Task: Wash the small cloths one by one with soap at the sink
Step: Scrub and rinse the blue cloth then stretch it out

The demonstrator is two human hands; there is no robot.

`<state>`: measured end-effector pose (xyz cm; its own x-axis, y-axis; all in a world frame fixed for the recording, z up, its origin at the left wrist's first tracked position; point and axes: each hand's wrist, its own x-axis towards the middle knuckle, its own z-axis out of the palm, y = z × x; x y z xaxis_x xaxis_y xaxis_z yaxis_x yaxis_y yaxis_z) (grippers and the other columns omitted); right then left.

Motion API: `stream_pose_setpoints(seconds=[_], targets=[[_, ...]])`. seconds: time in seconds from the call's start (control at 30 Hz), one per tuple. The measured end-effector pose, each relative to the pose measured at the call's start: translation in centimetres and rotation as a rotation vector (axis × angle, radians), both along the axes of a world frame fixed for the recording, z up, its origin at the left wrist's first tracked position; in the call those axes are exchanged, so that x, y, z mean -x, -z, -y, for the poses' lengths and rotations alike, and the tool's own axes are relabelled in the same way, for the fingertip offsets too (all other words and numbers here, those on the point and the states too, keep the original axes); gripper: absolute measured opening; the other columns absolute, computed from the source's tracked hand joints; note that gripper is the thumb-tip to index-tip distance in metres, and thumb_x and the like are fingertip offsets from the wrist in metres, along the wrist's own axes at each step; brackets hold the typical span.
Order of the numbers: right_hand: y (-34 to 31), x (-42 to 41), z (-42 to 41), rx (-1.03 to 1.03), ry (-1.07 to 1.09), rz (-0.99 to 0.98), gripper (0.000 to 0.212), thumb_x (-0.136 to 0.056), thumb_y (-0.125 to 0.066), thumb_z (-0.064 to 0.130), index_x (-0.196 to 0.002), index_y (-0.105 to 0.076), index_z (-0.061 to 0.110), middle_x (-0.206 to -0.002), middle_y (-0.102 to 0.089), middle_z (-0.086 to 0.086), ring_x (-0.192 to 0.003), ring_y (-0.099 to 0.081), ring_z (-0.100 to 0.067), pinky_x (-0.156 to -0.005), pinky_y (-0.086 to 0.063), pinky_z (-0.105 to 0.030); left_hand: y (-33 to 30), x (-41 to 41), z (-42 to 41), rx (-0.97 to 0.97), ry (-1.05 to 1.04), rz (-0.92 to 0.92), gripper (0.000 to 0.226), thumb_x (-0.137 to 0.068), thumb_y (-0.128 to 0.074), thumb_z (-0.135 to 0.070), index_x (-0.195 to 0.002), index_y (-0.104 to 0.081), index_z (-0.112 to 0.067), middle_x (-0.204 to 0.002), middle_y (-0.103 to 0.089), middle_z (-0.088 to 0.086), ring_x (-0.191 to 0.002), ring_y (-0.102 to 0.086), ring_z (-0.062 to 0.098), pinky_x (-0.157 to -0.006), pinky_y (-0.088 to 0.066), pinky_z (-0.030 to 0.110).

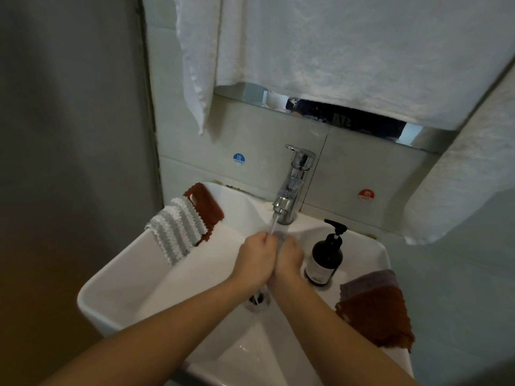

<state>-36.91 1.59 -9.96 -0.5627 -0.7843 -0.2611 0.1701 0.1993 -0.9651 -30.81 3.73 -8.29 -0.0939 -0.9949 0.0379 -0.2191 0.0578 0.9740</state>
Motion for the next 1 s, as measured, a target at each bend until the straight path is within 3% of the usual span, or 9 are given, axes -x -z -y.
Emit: stream_pose_setpoints(seconds=[0.07, 0.2, 0.37, 0.47, 0.53, 0.6, 0.73, 0.9, 1.0], targets=[[-0.3, -1.1, -1.7, -0.026, -0.032, -0.067, 0.026, -0.104, -0.036, 0.017, -0.087, -0.056, 0.013, -0.08, -0.056, -0.005, -0.086, -0.06, -0.027, -0.058, -0.043, -0.014, -0.1, -0.8, 1.5, 0.028, -0.065, -0.006, 0.03, -0.101, -0.047, -0.028, -0.077, -0.058, -0.013, -0.071, -0.06, 0.001, -0.069, -0.058, 0.015, -0.065, -0.047, 0.029], [-0.5, -4.7, -7.2, 0.022, -0.226, -0.266, 0.025, -0.102, -0.037, 0.035, -0.084, -0.053, 0.028, -0.081, -0.059, -0.001, -0.078, -0.06, -0.021, -0.072, -0.054, -0.042, -0.4, -2.1, 4.1, -0.012, -0.174, -0.067, 0.034, -0.098, -0.055, -0.027, -0.068, -0.049, -0.011, -0.063, -0.05, 0.003, -0.062, -0.047, 0.017, -0.062, -0.041, 0.03], [-2.6, -3.0, -5.8, 0.21, -0.144, -0.541, 0.026, -0.104, -0.039, 0.029, -0.082, -0.052, 0.027, -0.072, -0.056, 0.006, -0.067, -0.055, -0.009, -0.062, -0.046, -0.03, 0.0, -1.1, 2.5, -0.147, -0.015, -0.277, 0.029, -0.1, -0.048, -0.011, -0.071, -0.052, -0.009, -0.065, -0.054, 0.006, -0.065, -0.053, 0.018, -0.06, -0.046, 0.025], [-2.6, -0.7, -3.3, 0.082, 0.061, -0.377, 0.029, -0.106, -0.034, 0.029, -0.085, -0.052, 0.018, -0.075, -0.056, -0.001, -0.073, -0.058, -0.02, -0.059, -0.042, -0.03, -0.5, 0.1, 1.5, -0.201, 0.051, -0.242, 0.026, -0.102, -0.045, -0.018, -0.083, -0.061, -0.011, -0.075, -0.063, 0.008, -0.071, -0.062, 0.016, -0.059, -0.05, 0.022], [-2.2, -1.1, -4.0, 0.024, 0.024, -0.34, 0.031, -0.106, -0.034, 0.031, -0.084, -0.052, 0.016, -0.074, -0.056, -0.003, -0.074, -0.058, -0.021, -0.06, -0.042, -0.029, -0.3, 0.2, 1.9, -0.129, -0.005, -0.187, 0.03, -0.103, -0.044, -0.023, -0.082, -0.061, -0.01, -0.077, -0.063, 0.008, -0.074, -0.062, 0.017, -0.065, -0.051, 0.026], [-1.3, -2.8, -6.3, 0.038, -0.147, -0.421, 0.03, -0.105, -0.034, 0.03, -0.086, -0.054, 0.018, -0.074, -0.057, 0.0, -0.072, -0.057, -0.017, -0.061, -0.044, -0.028, 0.0, -0.4, 3.1, -0.095, -0.089, -0.187, 0.036, -0.103, -0.044, -0.03, -0.077, -0.059, -0.009, -0.074, -0.061, 0.01, -0.074, -0.059, 0.022, -0.072, -0.05, 0.036], [-1.1, -3.5, -7.5, 0.181, -0.203, -0.641, 0.028, -0.104, -0.037, 0.032, -0.087, -0.056, 0.021, -0.073, -0.057, 0.006, -0.069, -0.056, -0.01, -0.066, -0.048, -0.032, -0.1, -0.7, 3.5, -0.139, -0.151, -0.107, 0.04, -0.103, -0.043, -0.032, -0.066, -0.048, -0.019, -0.064, -0.049, -0.003, -0.059, -0.046, 0.01, -0.058, -0.04, 0.021], [-2.4, -0.9, -2.9, 0.052, 0.09, -0.329, 0.032, -0.105, -0.033, 0.034, -0.088, -0.054, 0.016, -0.077, -0.058, -0.001, -0.077, -0.059, -0.021, -0.068, -0.047, -0.034, -0.1, 0.5, 2.4, -0.27, 0.038, -0.248, 0.033, -0.102, -0.045, -0.025, -0.088, -0.065, -0.003, -0.084, -0.067, 0.018, -0.075, -0.064, 0.022, -0.071, -0.053, 0.034], [-1.9, -3.0, -4.7, 0.034, -0.073, -0.384, 0.032, -0.105, -0.033, 0.033, -0.084, -0.054, 0.02, -0.075, -0.057, 0.002, -0.073, -0.058, -0.016, -0.069, -0.047, -0.033, -0.5, -0.5, 3.5, -0.19, -0.063, -0.219, 0.039, -0.104, -0.041, -0.03, -0.072, -0.054, -0.011, -0.07, -0.057, 0.008, -0.063, -0.053, 0.014, -0.059, -0.045, 0.025]])
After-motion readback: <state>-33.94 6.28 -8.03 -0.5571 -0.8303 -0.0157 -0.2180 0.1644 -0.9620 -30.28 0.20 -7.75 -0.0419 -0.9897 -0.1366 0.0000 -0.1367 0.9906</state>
